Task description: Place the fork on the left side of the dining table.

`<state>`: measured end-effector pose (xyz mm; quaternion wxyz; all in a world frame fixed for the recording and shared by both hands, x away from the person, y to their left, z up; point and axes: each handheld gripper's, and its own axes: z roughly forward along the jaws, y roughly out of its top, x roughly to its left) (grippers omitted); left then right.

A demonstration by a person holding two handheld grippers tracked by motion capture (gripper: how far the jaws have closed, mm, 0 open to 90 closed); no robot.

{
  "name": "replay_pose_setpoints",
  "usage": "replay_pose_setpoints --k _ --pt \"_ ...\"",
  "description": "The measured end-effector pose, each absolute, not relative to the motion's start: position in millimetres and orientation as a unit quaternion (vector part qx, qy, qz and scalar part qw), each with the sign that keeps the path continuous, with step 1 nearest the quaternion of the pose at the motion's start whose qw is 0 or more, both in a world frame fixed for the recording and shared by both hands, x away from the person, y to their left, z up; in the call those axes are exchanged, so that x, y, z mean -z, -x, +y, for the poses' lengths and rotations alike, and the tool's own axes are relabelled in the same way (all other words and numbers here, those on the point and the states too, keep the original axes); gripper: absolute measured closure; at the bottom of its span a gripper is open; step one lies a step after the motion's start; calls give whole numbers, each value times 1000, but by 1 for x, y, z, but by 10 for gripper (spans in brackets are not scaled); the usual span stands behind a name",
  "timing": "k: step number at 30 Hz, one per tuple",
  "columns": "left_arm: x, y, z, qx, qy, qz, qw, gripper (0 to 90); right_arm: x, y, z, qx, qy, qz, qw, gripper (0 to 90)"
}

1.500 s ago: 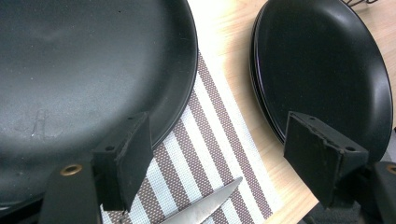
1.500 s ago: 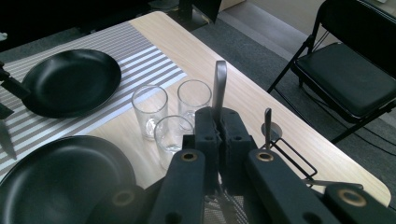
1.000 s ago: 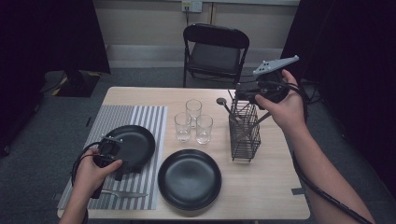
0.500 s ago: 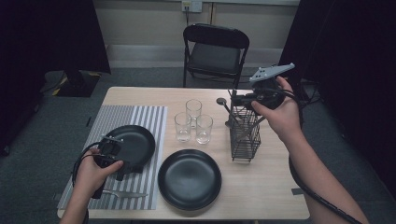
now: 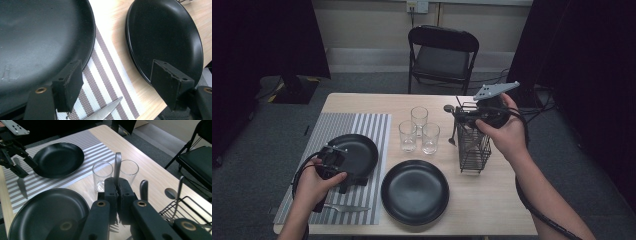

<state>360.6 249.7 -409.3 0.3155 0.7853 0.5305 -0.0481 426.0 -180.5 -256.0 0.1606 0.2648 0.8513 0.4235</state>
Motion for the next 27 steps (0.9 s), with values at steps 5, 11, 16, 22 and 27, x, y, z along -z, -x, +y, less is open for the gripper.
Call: replay_pose_setpoints --k 5,11,16,22,27 --pt "407 -363 244 50 -791 524 312 273 266 -426 -180 -426 -267 850 158 874" --pt "404 -366 238 56 -789 521 321 292 276 -425 -179 -425 -270 850 154 874" --pt "404 -370 231 61 -793 511 324 313 282 -425 -176 -429 -267 849 152 874" --pt "398 -375 221 59 -792 508 333 327 292 -426 -175 -429 -268 850 149 874" --pt "394 -379 211 54 -795 500 338 347 297 -426 -176 -431 -270 848 147 874"
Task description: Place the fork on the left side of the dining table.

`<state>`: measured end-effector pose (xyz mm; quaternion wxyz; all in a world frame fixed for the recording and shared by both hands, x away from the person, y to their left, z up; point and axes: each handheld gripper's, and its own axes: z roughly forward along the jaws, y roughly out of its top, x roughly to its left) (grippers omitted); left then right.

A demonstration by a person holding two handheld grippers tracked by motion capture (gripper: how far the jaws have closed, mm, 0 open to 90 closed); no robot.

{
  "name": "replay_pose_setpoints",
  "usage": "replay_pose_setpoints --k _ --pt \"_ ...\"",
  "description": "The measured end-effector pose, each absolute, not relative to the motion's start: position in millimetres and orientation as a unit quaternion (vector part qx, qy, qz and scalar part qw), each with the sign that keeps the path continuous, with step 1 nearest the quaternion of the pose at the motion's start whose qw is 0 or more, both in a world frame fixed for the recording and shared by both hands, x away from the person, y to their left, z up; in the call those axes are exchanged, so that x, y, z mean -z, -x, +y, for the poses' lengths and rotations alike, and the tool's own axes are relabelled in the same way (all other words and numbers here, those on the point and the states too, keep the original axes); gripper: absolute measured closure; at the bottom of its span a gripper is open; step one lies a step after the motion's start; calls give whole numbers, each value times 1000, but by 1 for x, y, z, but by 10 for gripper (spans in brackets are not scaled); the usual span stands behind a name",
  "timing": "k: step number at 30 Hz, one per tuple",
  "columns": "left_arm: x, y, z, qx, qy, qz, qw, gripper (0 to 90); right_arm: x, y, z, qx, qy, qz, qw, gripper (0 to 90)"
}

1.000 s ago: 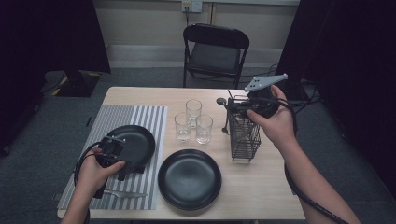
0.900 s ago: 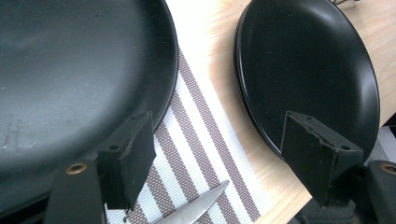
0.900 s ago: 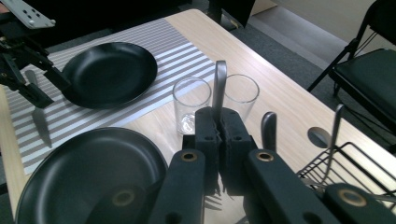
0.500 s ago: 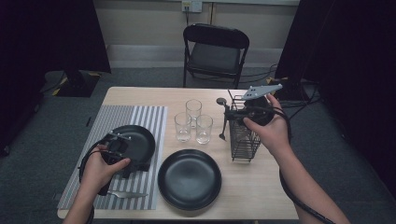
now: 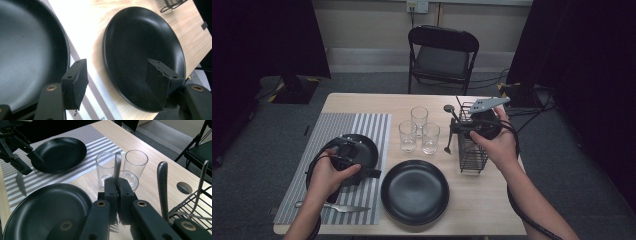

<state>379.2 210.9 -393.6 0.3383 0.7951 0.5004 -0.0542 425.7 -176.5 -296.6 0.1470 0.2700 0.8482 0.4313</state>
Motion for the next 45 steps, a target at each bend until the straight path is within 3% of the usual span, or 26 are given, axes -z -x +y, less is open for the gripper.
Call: replay_pose_setpoints --k 30,45 --pt "369 -401 127 29 -829 432 352 421 292 -420 -162 -433 -255 855 129 874" --pt "356 -405 103 14 -841 411 353 473 293 -416 -150 -431 -248 861 111 874"
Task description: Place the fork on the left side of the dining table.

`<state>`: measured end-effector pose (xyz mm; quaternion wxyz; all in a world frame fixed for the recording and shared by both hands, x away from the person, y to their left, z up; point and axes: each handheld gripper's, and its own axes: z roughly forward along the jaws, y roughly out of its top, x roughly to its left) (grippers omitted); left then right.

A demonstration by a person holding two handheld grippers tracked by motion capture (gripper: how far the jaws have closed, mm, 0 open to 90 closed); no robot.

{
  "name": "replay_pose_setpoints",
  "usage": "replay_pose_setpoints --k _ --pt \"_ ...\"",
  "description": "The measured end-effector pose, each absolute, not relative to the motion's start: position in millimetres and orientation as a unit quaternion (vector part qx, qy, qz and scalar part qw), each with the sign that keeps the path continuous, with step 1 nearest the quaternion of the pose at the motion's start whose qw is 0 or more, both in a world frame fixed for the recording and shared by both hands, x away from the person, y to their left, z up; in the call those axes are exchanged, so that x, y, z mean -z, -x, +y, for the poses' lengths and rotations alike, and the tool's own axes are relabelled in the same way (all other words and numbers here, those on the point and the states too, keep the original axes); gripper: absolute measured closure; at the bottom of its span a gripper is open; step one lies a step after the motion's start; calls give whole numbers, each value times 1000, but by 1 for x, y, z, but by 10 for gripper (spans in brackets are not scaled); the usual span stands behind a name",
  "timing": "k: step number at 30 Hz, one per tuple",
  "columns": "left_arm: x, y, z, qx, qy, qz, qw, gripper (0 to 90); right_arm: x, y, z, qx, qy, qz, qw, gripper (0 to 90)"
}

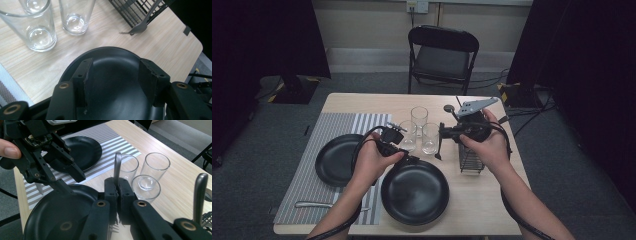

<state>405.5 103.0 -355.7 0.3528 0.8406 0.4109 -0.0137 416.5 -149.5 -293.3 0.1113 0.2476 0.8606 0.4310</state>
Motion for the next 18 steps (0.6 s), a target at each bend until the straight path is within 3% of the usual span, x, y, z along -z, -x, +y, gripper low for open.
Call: replay_pose_setpoints --k 18 --pt "351 -408 73 9 -846 389 365 560 293 -415 -134 -434 -237 864 95 874"
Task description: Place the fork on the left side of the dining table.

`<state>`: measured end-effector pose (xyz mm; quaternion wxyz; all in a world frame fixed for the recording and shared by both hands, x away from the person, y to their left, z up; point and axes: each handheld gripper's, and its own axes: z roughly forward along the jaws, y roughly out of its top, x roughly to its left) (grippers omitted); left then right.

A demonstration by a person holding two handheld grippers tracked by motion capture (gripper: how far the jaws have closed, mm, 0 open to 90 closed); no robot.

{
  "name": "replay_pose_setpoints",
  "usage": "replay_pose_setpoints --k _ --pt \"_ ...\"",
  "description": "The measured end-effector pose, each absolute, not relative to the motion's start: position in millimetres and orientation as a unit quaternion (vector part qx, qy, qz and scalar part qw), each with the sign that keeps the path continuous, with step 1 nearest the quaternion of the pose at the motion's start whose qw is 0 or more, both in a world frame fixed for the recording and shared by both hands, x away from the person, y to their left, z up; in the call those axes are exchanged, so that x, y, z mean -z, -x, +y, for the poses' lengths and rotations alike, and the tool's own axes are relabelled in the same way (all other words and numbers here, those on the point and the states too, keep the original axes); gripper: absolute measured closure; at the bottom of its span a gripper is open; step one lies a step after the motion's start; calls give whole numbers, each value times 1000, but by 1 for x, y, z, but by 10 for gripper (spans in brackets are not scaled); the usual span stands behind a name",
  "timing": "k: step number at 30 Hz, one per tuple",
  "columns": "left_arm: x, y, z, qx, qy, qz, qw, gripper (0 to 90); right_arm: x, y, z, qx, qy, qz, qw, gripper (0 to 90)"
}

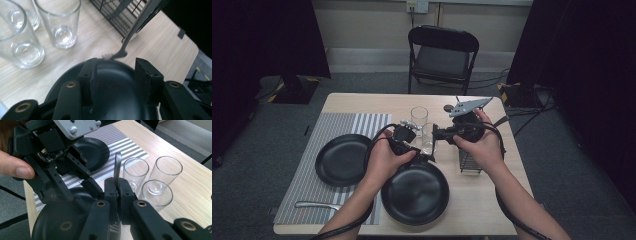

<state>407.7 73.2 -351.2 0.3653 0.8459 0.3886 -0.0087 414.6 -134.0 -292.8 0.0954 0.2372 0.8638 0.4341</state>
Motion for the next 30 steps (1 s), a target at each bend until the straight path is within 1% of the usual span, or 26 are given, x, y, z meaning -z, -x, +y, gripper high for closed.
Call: replay_pose_setpoints --k 10,14,16,19,30 --pt "350 -410 68 -4 -839 385 384 607 293 -414 -129 -437 -232 864 91 874" --pt "349 -410 67 -14 -840 384 383 608 293 -414 -128 -436 -234 864 88 874" --pt "348 -410 67 -28 -840 381 386 629 293 -413 -127 -436 -234 865 87 874" --pt "347 -409 66 -31 -840 378 389 666 294 -414 -127 -436 -235 864 86 874" --pt "344 -410 60 -49 -841 367 395 723 293 -415 -121 -439 -232 864 82 874"
